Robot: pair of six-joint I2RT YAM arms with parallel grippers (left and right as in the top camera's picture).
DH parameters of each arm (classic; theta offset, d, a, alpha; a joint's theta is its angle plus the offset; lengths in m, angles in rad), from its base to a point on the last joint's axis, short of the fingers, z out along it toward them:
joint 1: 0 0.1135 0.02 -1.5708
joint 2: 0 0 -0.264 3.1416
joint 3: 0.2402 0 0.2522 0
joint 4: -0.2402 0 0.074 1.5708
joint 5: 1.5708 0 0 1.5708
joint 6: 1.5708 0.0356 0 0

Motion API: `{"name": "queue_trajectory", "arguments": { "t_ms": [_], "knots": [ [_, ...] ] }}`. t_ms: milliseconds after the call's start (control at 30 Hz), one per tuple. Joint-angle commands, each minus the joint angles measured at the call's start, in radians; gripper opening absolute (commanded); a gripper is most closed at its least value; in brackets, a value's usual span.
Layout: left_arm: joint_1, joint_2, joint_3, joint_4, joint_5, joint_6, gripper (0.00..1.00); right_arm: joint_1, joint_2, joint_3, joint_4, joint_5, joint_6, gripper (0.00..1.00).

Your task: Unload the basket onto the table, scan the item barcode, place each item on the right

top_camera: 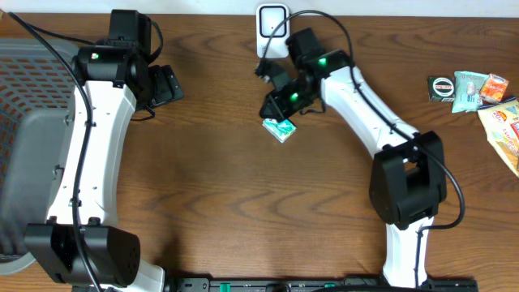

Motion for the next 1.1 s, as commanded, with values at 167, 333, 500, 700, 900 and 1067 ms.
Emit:
{"name": "queue_trajectory", "arguments": {
  "t_ms": [167,333,500,700,900,1067],
  "knots": [
    [0.003,0.005,0.002,-0.003,-0.016,0.002,0.98,0.015,-0.002,-0.053,0.0,0.145,-0.024,0.68],
    [0.003,0.005,0.002,-0.003,-0.016,0.002,0.98,0.079,-0.002,-0.096,0.05,0.354,-0.019,0.66],
    [0.003,0.005,0.002,-0.003,-0.016,0.002,0.98,0.156,-0.002,-0.172,0.145,0.65,0.056,0.63],
    [0.003,0.005,0.002,-0.003,-0.016,0.002,0.98,0.224,-0.002,-0.235,0.233,0.751,0.07,0.59],
    [0.003,0.005,0.002,-0.003,-0.016,0.002,0.98,0.268,-0.002,-0.285,0.298,0.876,0.101,0.54],
    [0.003,0.005,0.002,-0.003,-0.016,0.002,0.98,0.272,-0.002,-0.34,0.365,0.93,0.118,0.49]
  ]
}}
